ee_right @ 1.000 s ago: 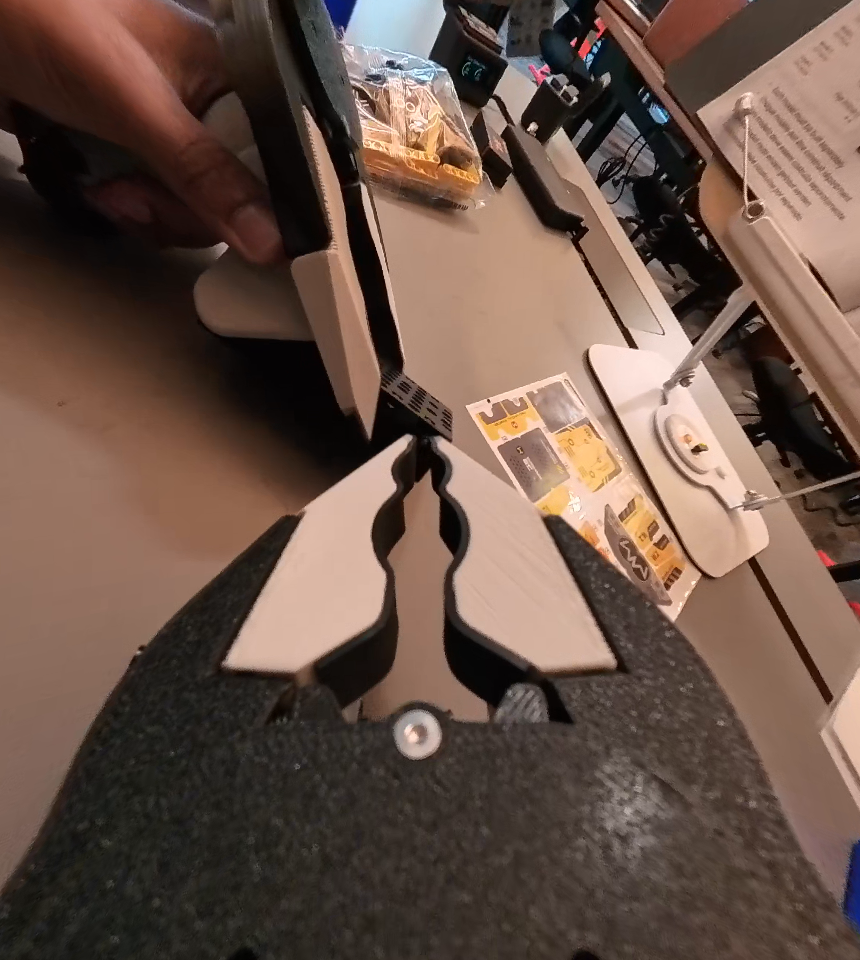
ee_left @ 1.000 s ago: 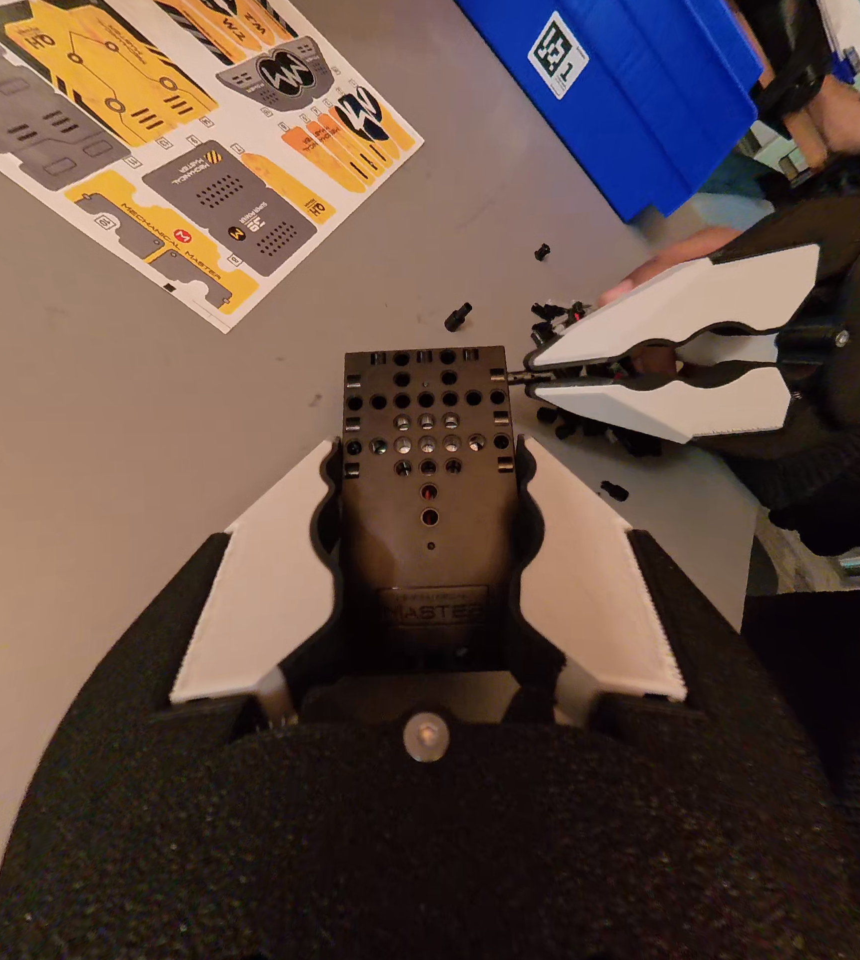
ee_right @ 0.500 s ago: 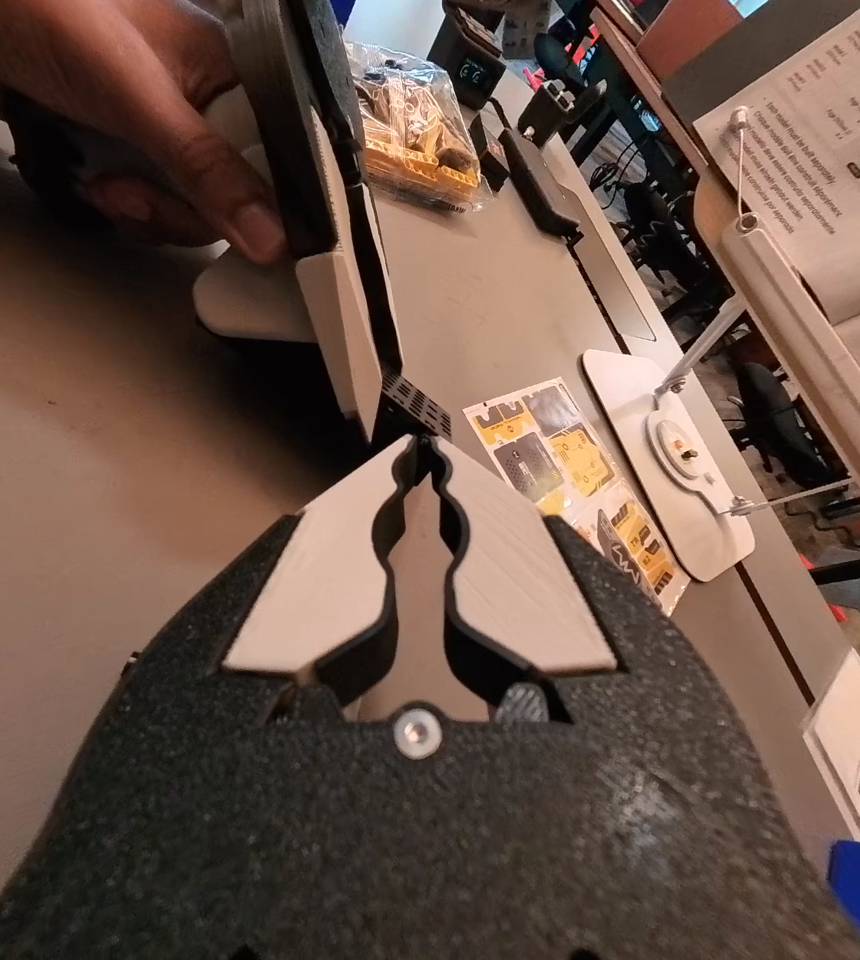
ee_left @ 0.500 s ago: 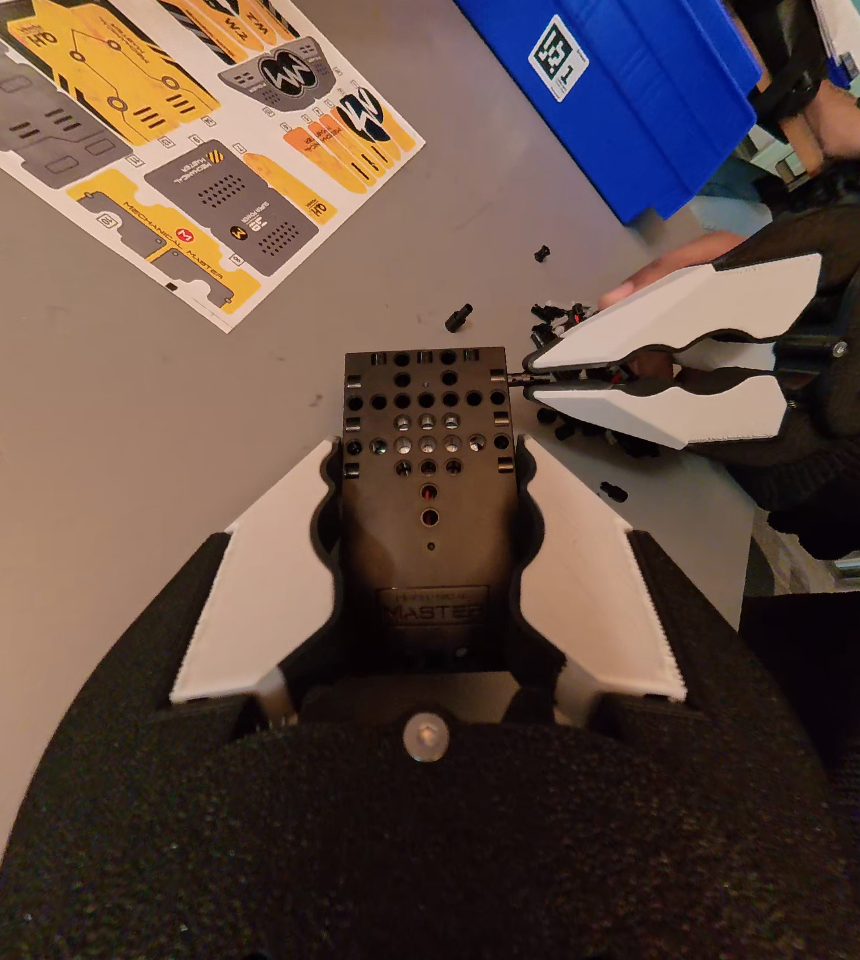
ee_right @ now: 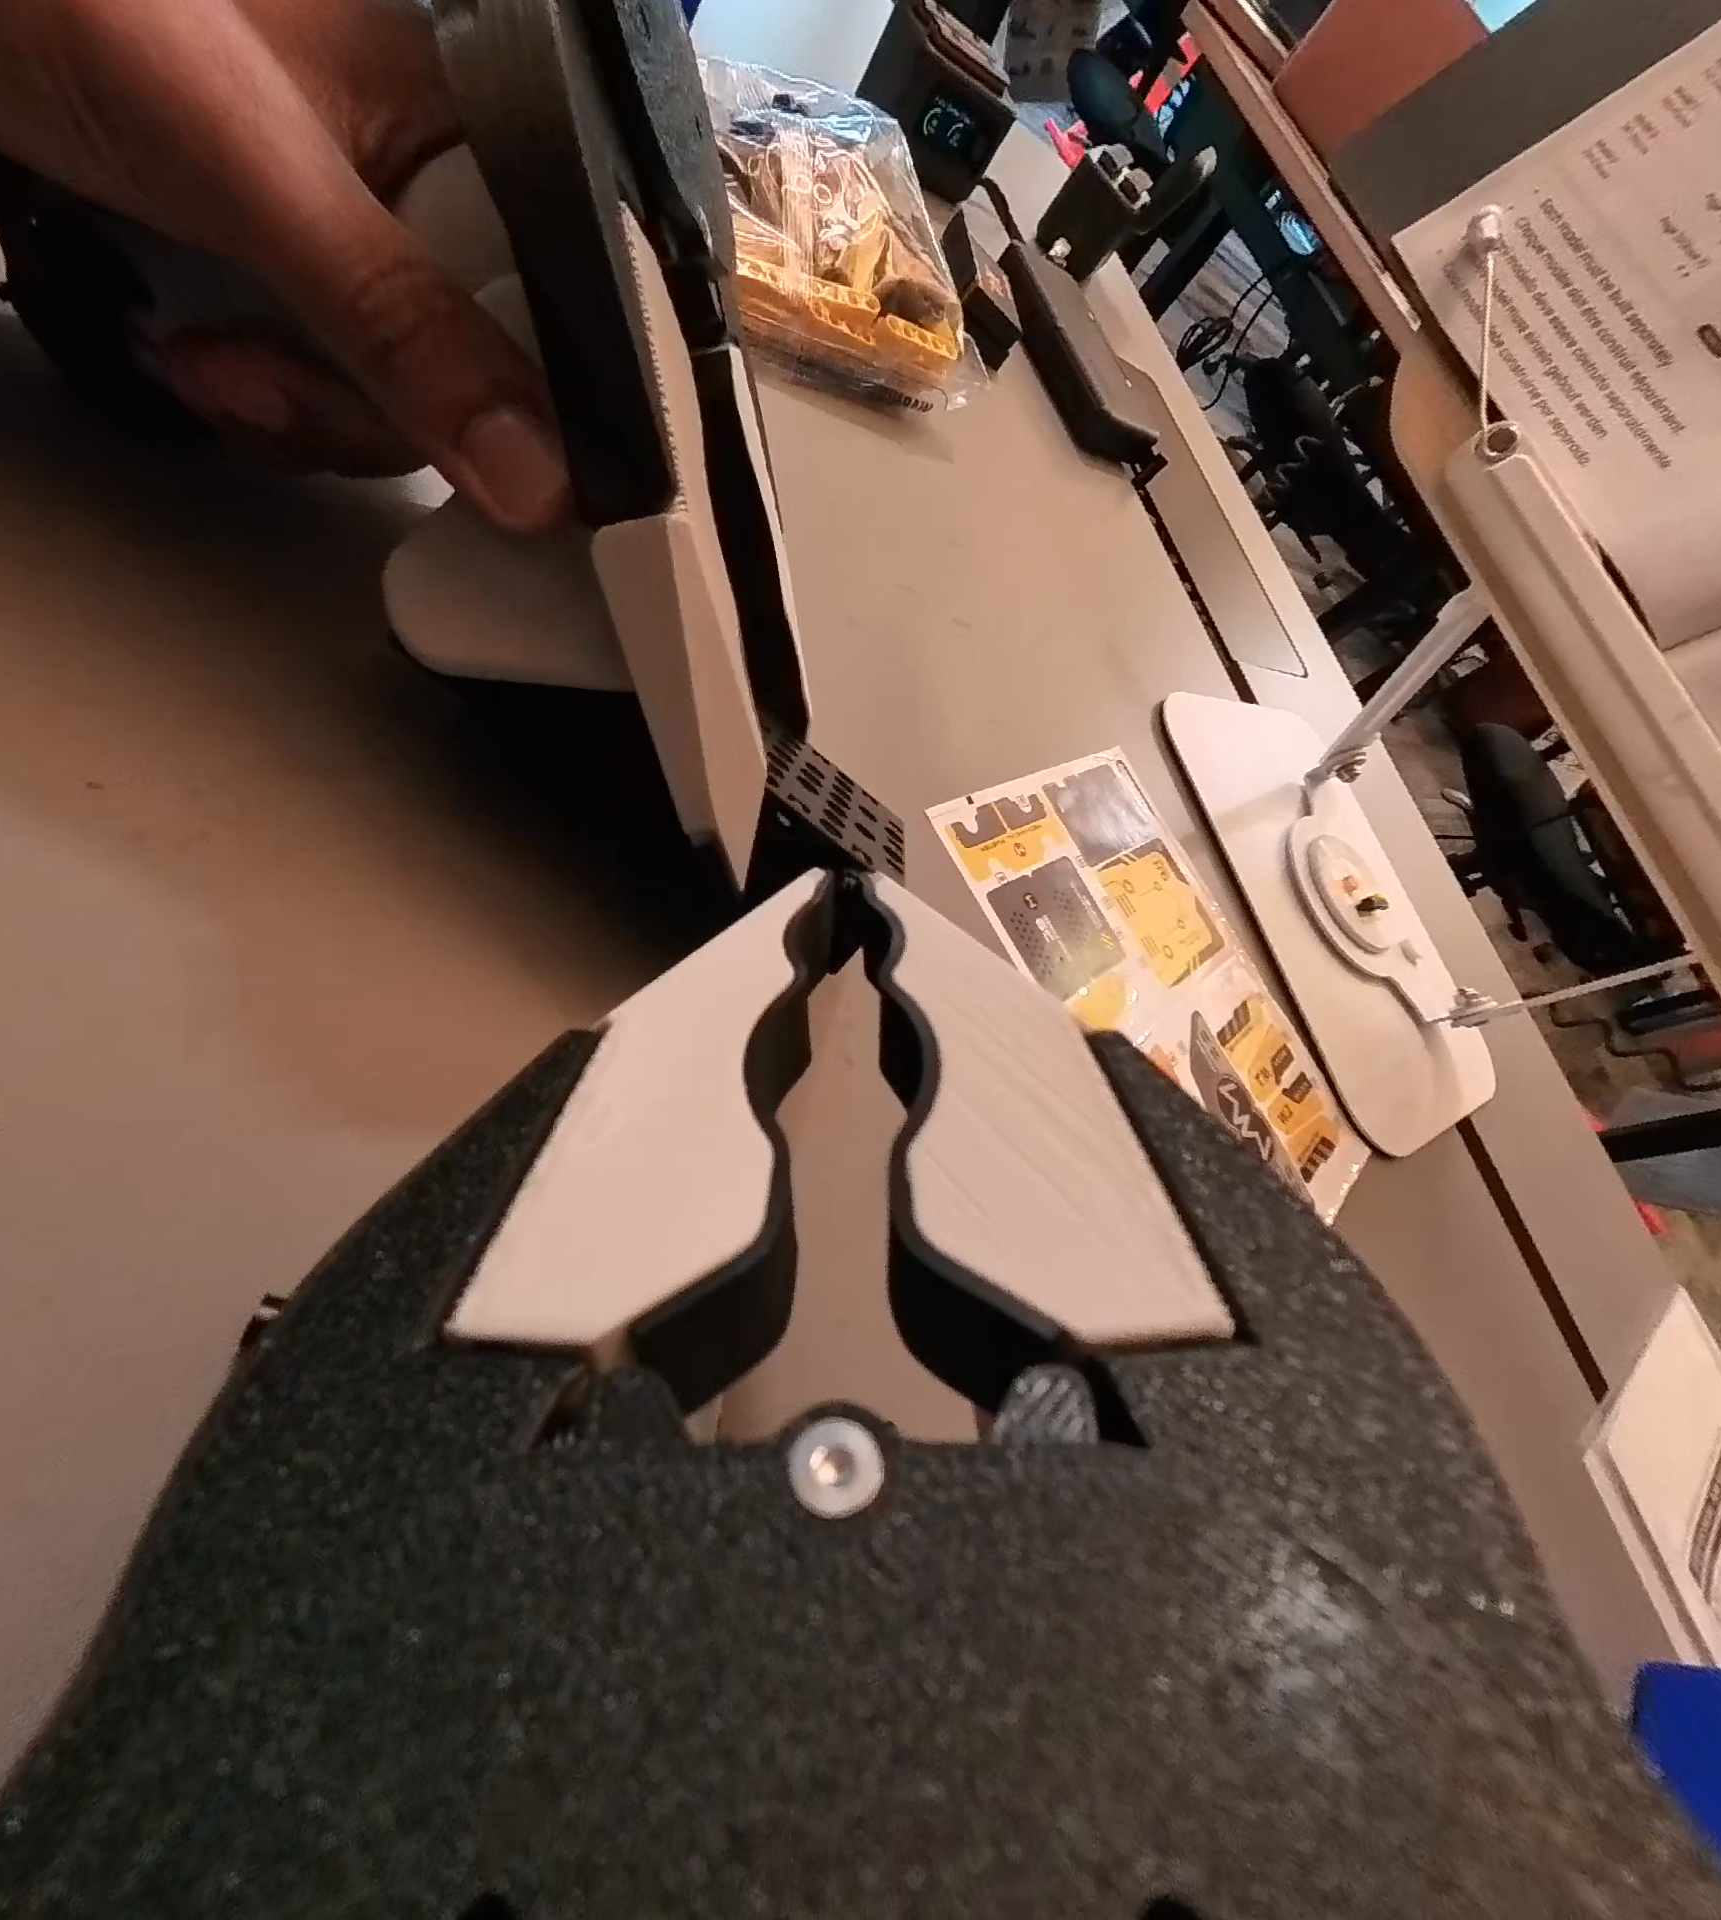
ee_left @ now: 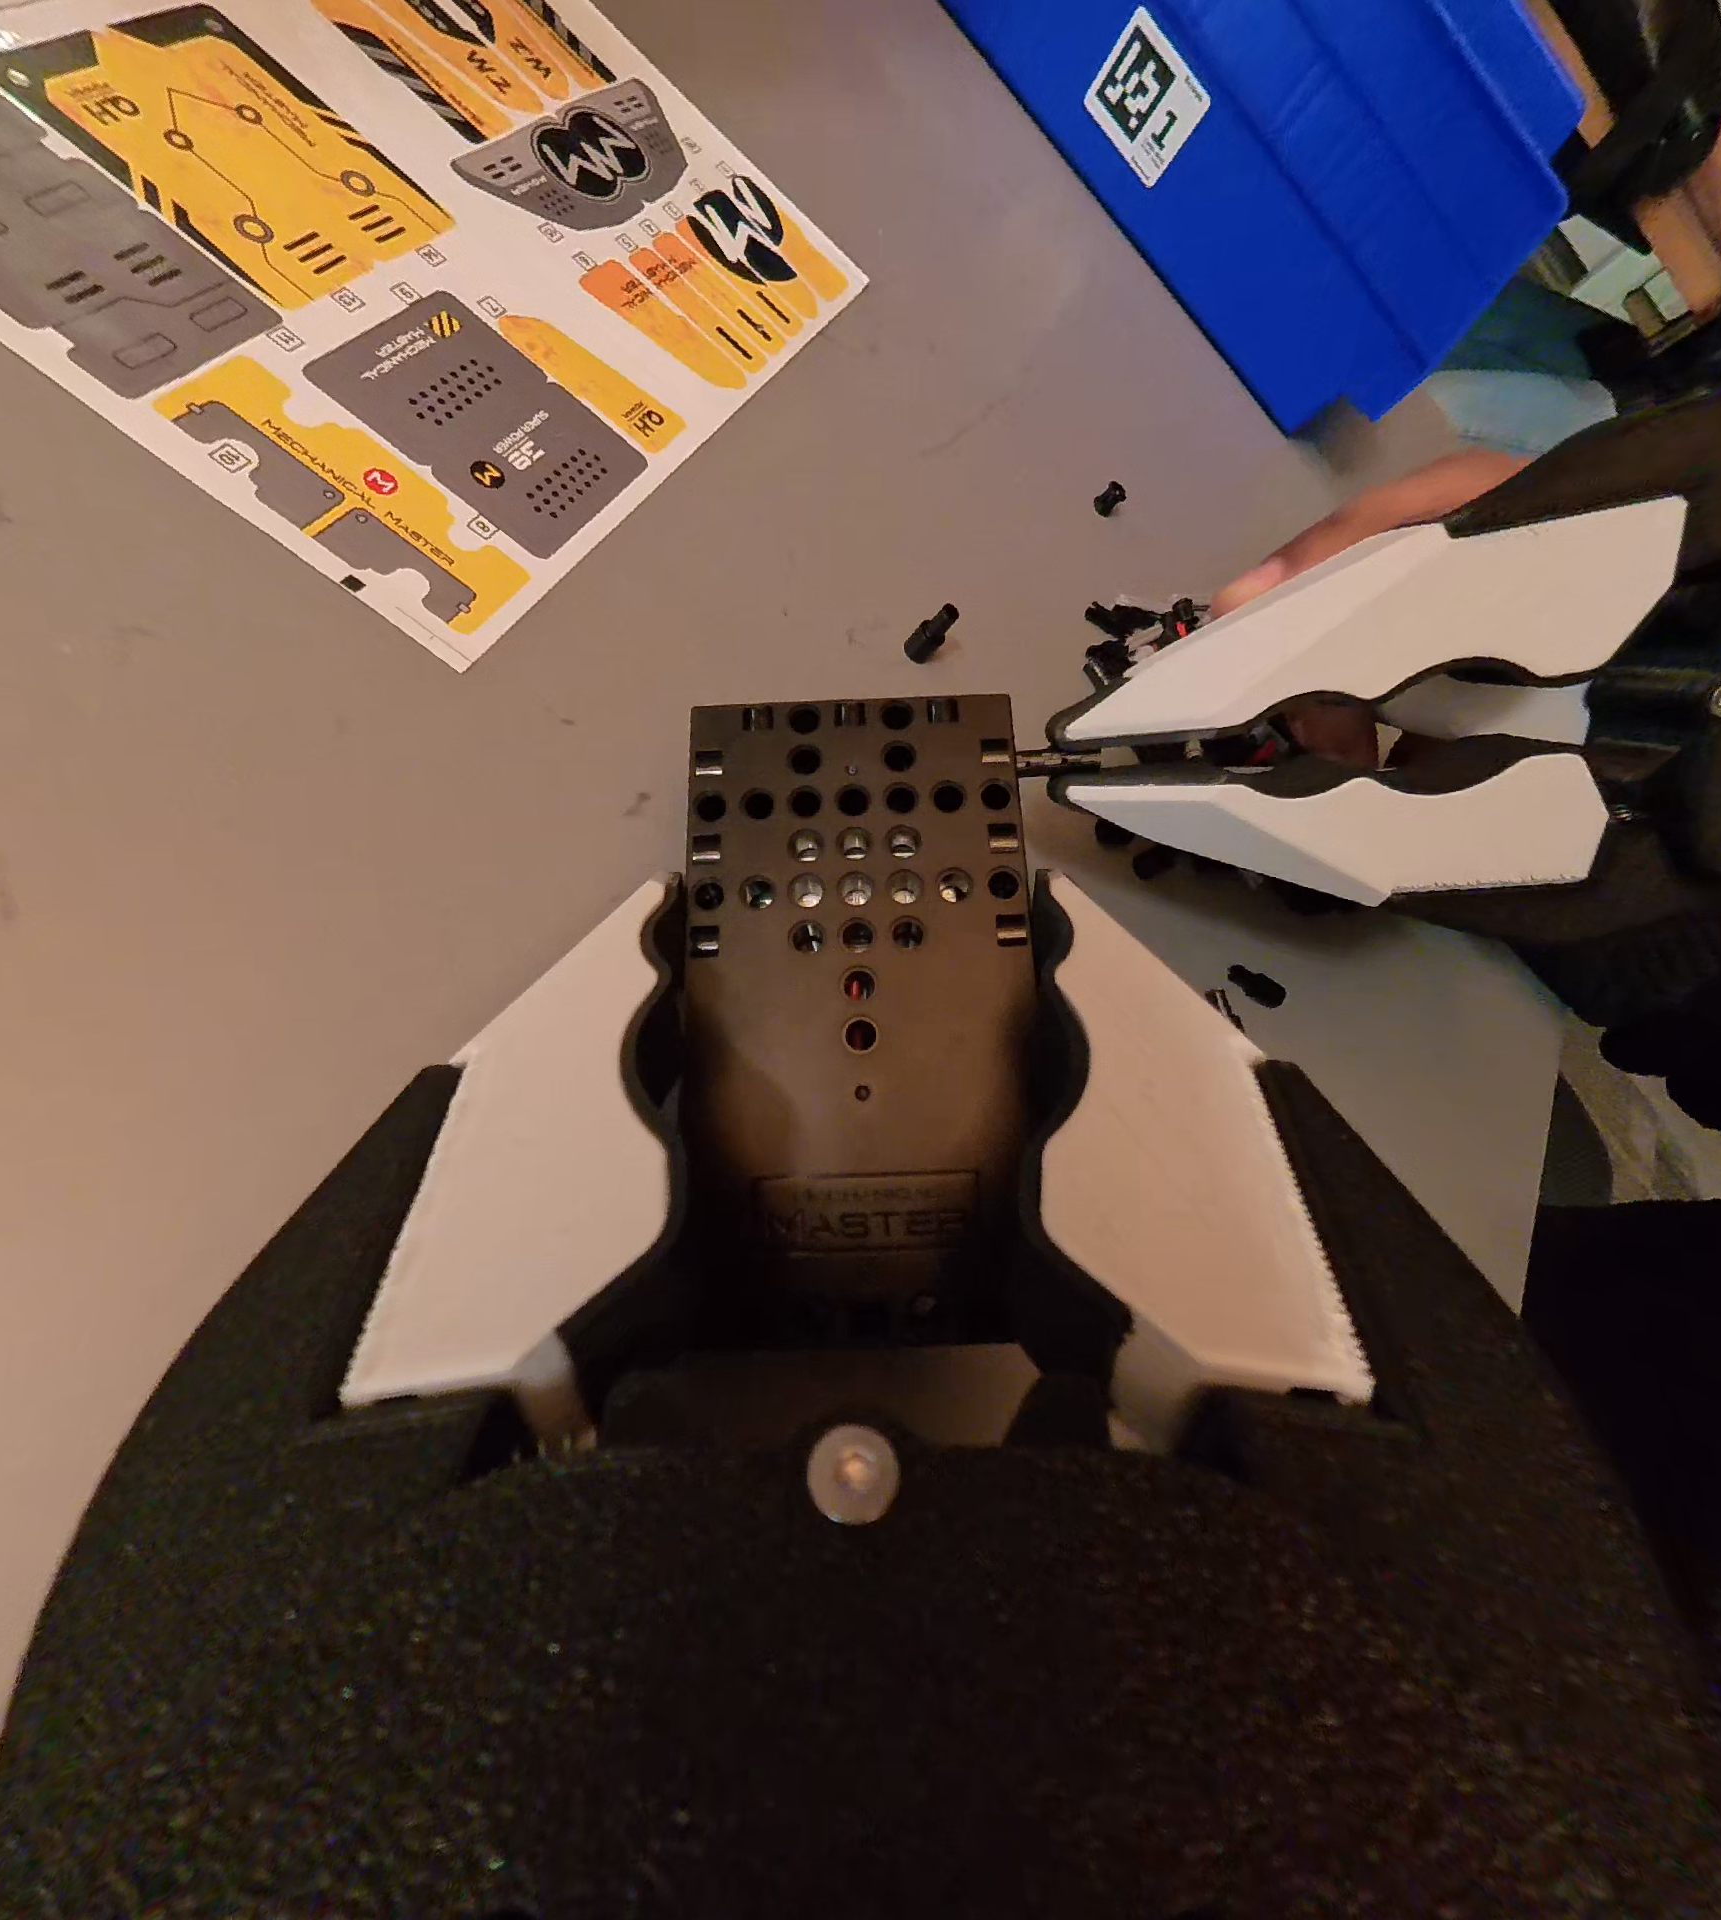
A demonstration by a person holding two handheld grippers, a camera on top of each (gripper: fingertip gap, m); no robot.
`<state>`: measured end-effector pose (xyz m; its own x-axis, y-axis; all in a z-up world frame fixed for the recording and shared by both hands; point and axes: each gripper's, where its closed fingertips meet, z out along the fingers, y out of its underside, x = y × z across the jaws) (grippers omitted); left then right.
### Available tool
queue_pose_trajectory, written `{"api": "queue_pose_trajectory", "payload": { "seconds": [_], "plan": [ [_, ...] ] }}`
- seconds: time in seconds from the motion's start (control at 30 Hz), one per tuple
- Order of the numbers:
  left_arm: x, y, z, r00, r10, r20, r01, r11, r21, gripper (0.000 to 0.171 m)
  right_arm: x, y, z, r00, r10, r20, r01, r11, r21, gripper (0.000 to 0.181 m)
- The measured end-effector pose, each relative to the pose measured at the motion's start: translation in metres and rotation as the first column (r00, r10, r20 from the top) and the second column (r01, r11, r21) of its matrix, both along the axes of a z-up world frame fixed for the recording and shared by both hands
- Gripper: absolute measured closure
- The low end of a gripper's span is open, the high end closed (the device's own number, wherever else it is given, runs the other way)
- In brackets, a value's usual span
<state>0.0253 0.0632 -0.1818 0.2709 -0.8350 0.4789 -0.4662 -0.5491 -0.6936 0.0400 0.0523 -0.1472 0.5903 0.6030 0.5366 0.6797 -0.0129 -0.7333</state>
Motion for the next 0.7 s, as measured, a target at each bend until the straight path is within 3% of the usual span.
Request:
{"api": "queue_pose_trajectory", "payload": {
  "seconds": [0.7],
  "plan": [
    [0.0010, 0.0006, -0.0013, 0.999, 0.033, -0.022, -0.033, 0.999, 0.014, 0.107, 0.0032, 0.0010, -0.0032, 0.996, -0.073, -0.058, 0.068, 0.994, -0.091, 0.177]
  ]
}}
